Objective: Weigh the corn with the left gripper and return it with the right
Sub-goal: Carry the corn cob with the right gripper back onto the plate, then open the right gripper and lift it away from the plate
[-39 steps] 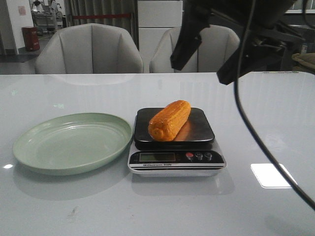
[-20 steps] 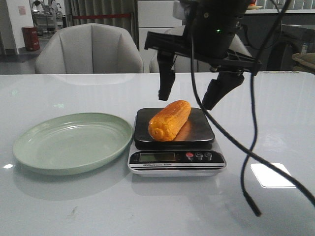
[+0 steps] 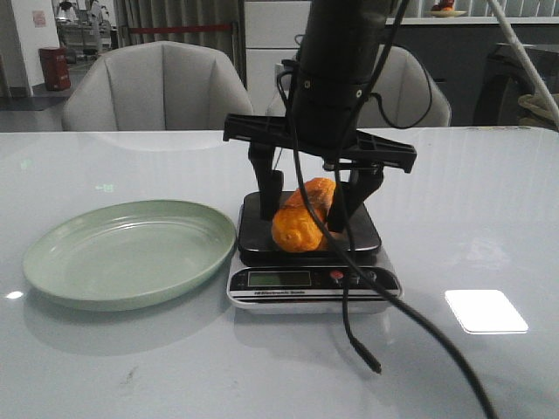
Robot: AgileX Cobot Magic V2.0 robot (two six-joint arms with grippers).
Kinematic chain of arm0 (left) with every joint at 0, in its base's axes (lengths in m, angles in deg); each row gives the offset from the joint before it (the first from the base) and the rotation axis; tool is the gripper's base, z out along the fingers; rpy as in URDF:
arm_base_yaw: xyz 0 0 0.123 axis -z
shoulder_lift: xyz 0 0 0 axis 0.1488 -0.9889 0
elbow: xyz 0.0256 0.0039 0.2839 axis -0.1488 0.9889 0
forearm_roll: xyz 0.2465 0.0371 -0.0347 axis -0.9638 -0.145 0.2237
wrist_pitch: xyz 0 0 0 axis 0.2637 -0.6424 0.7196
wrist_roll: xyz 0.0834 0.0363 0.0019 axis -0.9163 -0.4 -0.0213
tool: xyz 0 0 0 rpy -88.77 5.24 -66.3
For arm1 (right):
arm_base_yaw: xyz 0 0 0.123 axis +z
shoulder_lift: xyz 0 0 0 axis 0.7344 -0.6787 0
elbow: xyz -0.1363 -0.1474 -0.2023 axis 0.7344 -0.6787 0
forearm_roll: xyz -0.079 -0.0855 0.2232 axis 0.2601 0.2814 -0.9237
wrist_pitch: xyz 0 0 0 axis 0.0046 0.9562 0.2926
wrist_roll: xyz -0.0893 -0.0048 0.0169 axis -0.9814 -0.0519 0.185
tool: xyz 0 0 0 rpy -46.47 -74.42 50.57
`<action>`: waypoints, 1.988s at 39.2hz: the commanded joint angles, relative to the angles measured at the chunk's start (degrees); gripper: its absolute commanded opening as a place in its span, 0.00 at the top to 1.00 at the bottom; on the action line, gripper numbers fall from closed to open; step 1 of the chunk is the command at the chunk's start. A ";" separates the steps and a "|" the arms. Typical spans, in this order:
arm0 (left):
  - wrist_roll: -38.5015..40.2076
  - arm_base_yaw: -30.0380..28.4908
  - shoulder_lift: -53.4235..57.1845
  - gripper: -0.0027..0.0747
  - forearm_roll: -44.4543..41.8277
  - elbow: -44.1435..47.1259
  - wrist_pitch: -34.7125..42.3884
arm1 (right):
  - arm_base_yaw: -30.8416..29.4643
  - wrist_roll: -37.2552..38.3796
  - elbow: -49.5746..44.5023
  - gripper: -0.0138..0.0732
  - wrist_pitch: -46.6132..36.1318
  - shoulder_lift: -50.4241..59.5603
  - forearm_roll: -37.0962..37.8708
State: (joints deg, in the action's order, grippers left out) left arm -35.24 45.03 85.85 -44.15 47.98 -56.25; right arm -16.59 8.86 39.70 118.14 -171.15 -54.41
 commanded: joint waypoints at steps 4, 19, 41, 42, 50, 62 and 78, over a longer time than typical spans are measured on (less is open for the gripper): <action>0.35 -0.03 -0.70 0.82 0.17 -1.42 4.20 | -0.09 0.26 3.02 0.59 -2.94 3.23 0.71; 0.35 -0.03 -0.70 0.82 0.17 -1.42 4.20 | 5.39 -0.17 7.52 0.61 -6.87 3.29 0.60; 0.35 -0.03 -0.70 0.82 0.17 -1.42 4.20 | 13.48 -1.07 7.63 0.58 -17.06 -1.87 -3.15; 0.35 -0.03 -0.70 0.82 0.17 -1.42 4.20 | 13.48 -1.07 7.63 0.57 -17.62 -2.23 -3.29; 0.35 -0.03 -0.70 0.82 0.17 -1.42 4.20 | 13.67 -1.07 7.63 0.28 -19.61 -3.04 -3.57; 0.35 -0.03 -0.70 0.82 0.17 -1.42 4.20 | 13.24 -1.07 7.76 0.19 -18.30 -2.57 -3.57; 0.35 -0.03 -0.70 0.82 0.17 -1.42 4.20 | 8.66 -10.70 8.08 0.20 -3.33 5.48 -3.33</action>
State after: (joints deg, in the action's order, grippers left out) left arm -35.24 45.03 85.85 -44.15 47.98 -56.25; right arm -6.60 2.33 45.70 112.40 -171.52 -57.91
